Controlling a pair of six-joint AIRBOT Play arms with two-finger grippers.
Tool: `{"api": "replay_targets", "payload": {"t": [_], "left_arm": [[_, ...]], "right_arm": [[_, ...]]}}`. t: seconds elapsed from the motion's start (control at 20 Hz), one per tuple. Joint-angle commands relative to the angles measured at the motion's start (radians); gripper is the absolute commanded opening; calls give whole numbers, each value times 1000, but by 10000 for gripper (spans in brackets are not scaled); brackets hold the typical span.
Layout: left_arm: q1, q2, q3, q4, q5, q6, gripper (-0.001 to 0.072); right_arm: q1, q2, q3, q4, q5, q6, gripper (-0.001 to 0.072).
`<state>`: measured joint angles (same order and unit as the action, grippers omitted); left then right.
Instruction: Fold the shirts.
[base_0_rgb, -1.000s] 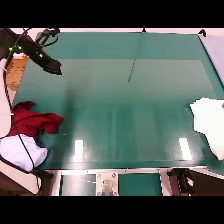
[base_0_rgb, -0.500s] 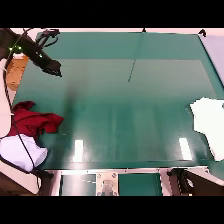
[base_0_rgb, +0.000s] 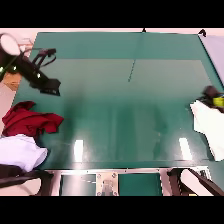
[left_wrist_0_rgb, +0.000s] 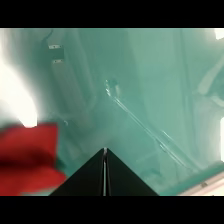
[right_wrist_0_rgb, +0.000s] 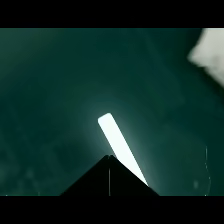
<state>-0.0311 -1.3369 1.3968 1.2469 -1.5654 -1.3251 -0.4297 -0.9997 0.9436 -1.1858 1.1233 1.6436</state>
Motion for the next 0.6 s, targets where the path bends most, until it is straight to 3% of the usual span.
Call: {"api": "replay_targets", "payload": {"t": [0.0, 0.15, 0.55], "left_arm": [[-3, 225, -268, 2, 85, -66, 24], [-3, 303, -335, 7, 121, -84, 26], [-3, 305, -335, 6, 164, -92, 26]], "right_arm": [[302, 3, -62, -3, -14, 28, 21], [367, 3, -69, -2, -45, 16, 21], [375, 3, -70, 0, -31, 17, 21]]}}
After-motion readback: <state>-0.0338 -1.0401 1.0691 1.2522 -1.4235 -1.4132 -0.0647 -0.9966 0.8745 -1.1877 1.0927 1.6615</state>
